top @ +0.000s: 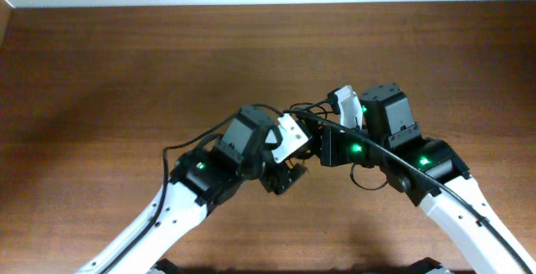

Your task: Untangle cables

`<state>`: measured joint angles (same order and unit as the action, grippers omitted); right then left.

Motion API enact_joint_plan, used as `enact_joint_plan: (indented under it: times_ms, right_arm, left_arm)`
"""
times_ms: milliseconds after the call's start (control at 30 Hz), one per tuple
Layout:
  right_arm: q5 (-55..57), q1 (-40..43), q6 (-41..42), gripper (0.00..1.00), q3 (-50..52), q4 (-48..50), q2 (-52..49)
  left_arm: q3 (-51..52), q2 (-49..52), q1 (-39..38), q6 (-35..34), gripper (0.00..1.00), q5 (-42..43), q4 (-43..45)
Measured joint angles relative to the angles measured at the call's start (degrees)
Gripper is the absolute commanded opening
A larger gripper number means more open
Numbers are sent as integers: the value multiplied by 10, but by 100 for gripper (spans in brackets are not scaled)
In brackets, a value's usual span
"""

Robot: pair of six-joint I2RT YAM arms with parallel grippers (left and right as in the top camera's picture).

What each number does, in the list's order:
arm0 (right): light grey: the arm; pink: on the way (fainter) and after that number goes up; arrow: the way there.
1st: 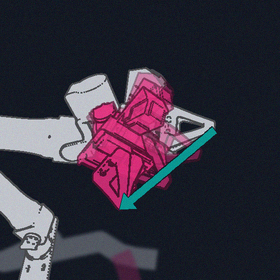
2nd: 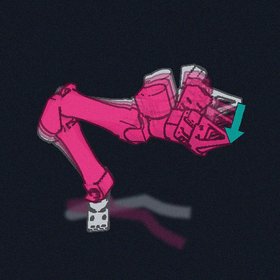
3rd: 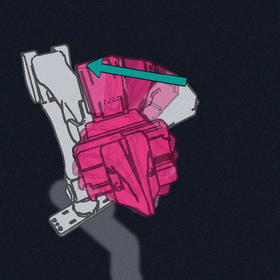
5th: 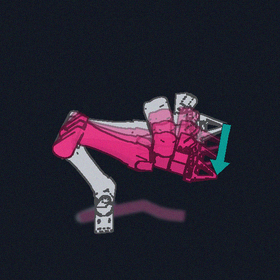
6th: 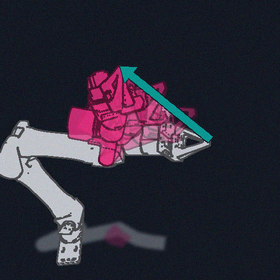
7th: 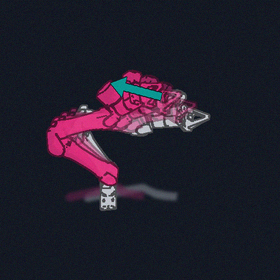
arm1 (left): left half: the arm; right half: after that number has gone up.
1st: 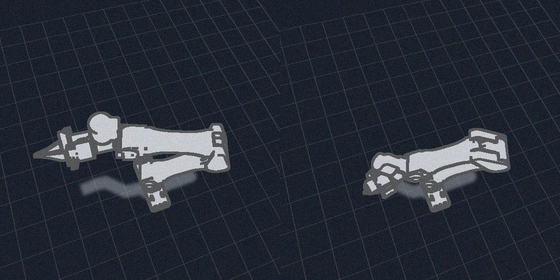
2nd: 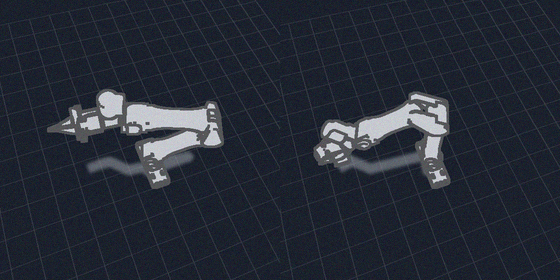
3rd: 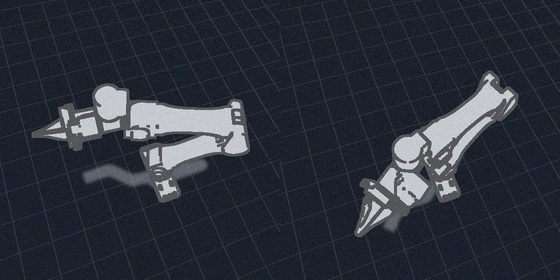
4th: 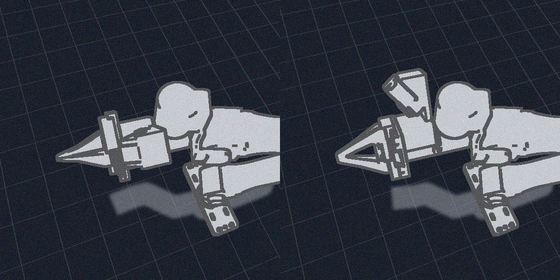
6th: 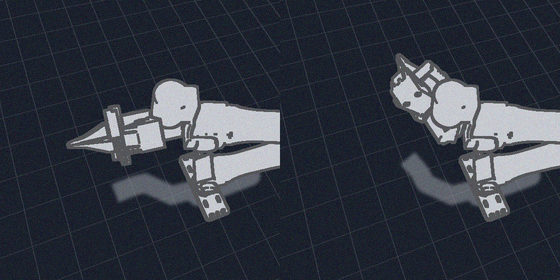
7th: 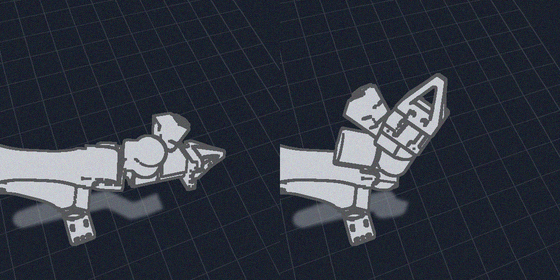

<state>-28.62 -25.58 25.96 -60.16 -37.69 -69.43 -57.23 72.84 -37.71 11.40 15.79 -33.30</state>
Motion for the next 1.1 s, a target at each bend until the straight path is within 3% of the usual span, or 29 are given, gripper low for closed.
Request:
enact_joint_plan:
  times_ms: [233, 300, 367, 500, 600, 700, 800, 1033, 1100]
  right_arm:
    - [76, -1, 11, 9, -12, -36, -1]
    - [81, -1, 13, 9, -31, -42, -1]
    - [82, -2, 15, 17, -39, -47, -1]
    - [91, -2, 23, 24, -42, -87, -5]
    - [150, -1, 22, 22, -30, -162, -10]
    - [210, -1, 23, 18, -17, -184, -23]
    - [253, -1, 25, 4, -17, -178, -23]
    - [154, -1, -20, 4, -38, -187, 37]
    - [142, -1, -29, 4, -41, -174, 68]
  left_arm:
    - [5, 1, -5, -47, 0, -8, 34]
    - [17, -42, -5, -110, 0, -11, 76]
    - [21, -61, -5, -149, 0, -10, 97]
    - [26, -63, -21, -284, 0, -32, 104]
    - [30, -66, -14, -344, 0, -45, 180]
    - [23, -85, -8, -355, 0, -45, 189]
    - [23, -85, -8, -355, 0, -42, 182]
    - [9, -50, -7, -313, 0, -188, 90]
    - [4, 16, -7, -290, 0, -155, 115]
